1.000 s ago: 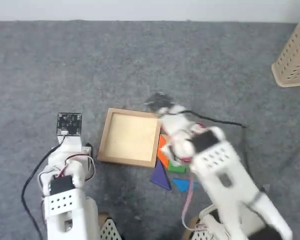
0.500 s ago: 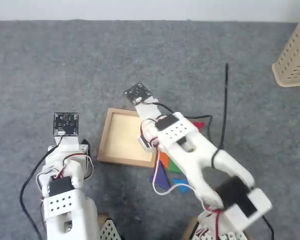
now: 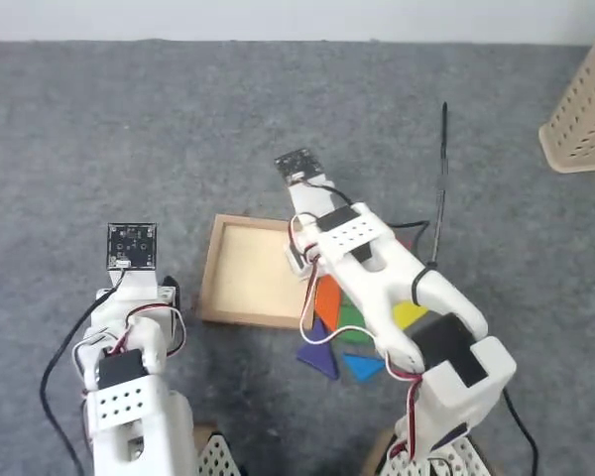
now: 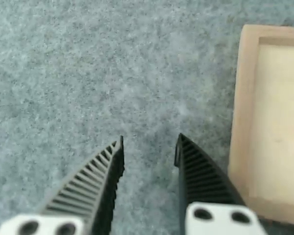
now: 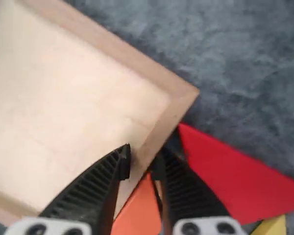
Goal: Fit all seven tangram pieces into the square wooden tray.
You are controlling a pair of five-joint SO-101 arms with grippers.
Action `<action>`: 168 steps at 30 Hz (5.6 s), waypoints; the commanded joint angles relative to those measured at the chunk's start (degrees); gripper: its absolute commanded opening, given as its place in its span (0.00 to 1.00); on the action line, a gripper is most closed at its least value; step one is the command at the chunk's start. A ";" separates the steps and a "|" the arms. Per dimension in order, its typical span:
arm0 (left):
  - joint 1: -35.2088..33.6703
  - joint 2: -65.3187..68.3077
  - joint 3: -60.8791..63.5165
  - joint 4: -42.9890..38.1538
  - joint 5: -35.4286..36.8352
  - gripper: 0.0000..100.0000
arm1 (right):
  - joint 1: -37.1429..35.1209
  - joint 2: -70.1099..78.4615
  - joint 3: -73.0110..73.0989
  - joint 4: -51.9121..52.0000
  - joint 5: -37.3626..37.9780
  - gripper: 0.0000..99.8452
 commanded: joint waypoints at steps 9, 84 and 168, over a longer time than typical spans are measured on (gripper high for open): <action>-0.35 -1.14 -0.22 -1.49 -0.44 0.17 | 2.77 -6.02 -8.18 -0.48 -3.34 0.01; -0.35 -1.14 -0.22 -1.49 -0.44 0.17 | 20.53 -15.69 22.33 7.69 8.00 0.19; -0.35 -1.14 -0.22 -1.49 -0.44 0.17 | 26.07 -6.29 10.64 9.45 9.41 0.26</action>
